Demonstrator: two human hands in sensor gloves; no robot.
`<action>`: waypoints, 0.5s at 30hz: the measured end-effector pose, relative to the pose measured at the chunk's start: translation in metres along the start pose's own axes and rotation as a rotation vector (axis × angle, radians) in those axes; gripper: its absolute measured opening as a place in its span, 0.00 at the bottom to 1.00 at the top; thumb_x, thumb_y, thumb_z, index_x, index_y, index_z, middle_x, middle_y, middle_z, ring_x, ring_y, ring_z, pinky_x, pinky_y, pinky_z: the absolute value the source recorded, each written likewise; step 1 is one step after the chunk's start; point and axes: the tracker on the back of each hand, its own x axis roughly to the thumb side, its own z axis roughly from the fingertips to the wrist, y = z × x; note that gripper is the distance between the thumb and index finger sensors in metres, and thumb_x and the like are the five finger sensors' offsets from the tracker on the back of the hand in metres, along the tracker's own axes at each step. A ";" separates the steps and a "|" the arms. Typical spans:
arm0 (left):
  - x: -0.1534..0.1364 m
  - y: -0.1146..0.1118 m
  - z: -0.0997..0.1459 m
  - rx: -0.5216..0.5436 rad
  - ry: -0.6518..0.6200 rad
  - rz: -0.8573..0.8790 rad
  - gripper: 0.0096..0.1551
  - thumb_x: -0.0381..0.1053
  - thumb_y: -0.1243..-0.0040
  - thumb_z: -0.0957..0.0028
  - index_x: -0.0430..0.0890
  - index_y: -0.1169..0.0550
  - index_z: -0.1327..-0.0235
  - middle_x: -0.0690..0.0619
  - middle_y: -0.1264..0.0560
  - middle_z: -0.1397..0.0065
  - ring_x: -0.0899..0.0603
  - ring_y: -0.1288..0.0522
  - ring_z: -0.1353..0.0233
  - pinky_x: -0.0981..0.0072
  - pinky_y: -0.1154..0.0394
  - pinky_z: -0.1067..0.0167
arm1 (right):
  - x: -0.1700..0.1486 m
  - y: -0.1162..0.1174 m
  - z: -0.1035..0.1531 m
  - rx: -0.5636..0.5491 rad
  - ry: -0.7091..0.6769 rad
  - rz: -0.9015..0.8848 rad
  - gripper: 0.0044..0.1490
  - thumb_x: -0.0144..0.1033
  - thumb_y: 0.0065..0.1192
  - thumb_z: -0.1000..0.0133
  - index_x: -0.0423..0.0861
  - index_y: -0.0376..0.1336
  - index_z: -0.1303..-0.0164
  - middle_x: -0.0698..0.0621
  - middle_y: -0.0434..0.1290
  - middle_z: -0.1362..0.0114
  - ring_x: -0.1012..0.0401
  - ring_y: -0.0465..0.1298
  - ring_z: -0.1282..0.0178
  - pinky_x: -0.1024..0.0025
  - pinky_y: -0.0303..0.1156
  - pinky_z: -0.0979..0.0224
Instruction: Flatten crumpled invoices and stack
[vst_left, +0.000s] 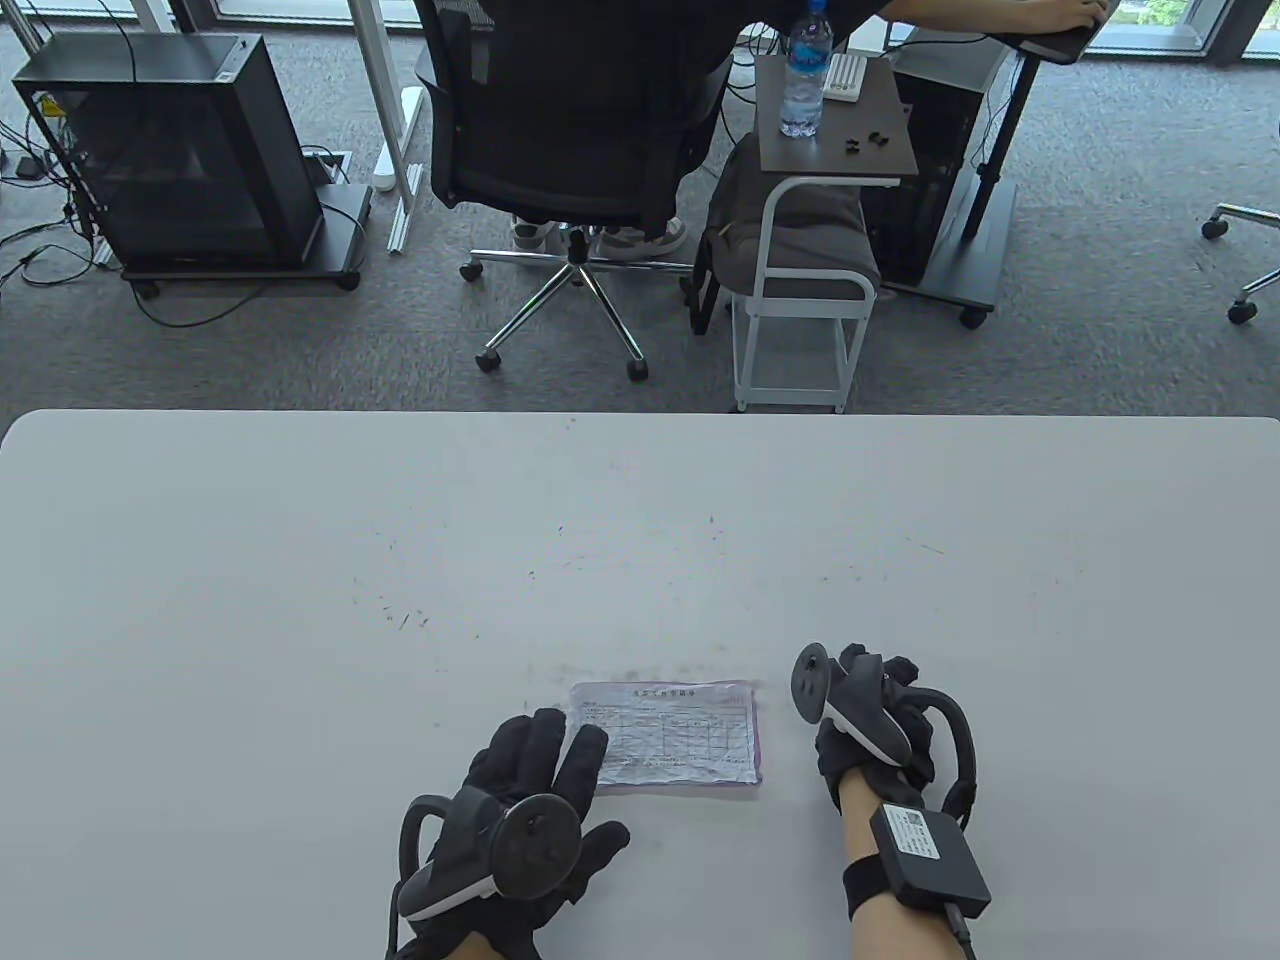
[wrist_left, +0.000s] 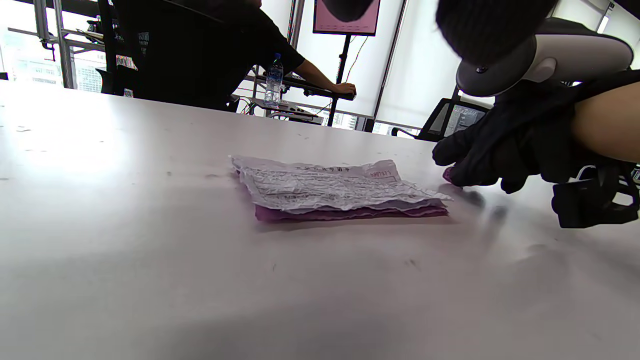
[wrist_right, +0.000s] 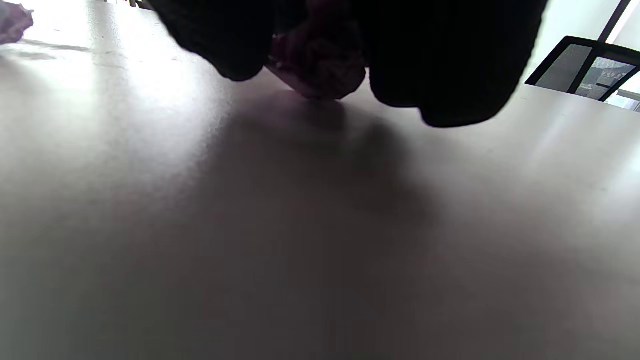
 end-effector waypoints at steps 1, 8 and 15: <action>-0.001 -0.001 0.000 0.006 -0.004 -0.001 0.47 0.64 0.44 0.39 0.42 0.44 0.16 0.33 0.58 0.19 0.19 0.56 0.22 0.24 0.47 0.33 | 0.000 0.000 0.001 -0.015 -0.007 0.018 0.36 0.35 0.60 0.41 0.43 0.51 0.24 0.28 0.63 0.27 0.42 0.74 0.38 0.57 0.79 0.44; -0.001 -0.003 -0.001 0.003 -0.045 0.046 0.47 0.64 0.43 0.40 0.41 0.43 0.16 0.34 0.57 0.19 0.20 0.54 0.22 0.26 0.45 0.32 | -0.005 -0.021 0.016 -0.109 -0.024 -0.010 0.34 0.32 0.67 0.45 0.41 0.57 0.29 0.33 0.70 0.32 0.48 0.79 0.44 0.63 0.82 0.48; 0.002 -0.001 -0.001 0.000 -0.126 0.170 0.46 0.60 0.42 0.39 0.41 0.45 0.16 0.33 0.59 0.19 0.20 0.53 0.22 0.29 0.43 0.32 | 0.005 -0.061 0.076 -0.257 -0.172 -0.258 0.35 0.33 0.68 0.45 0.41 0.57 0.29 0.33 0.71 0.32 0.48 0.79 0.45 0.63 0.82 0.50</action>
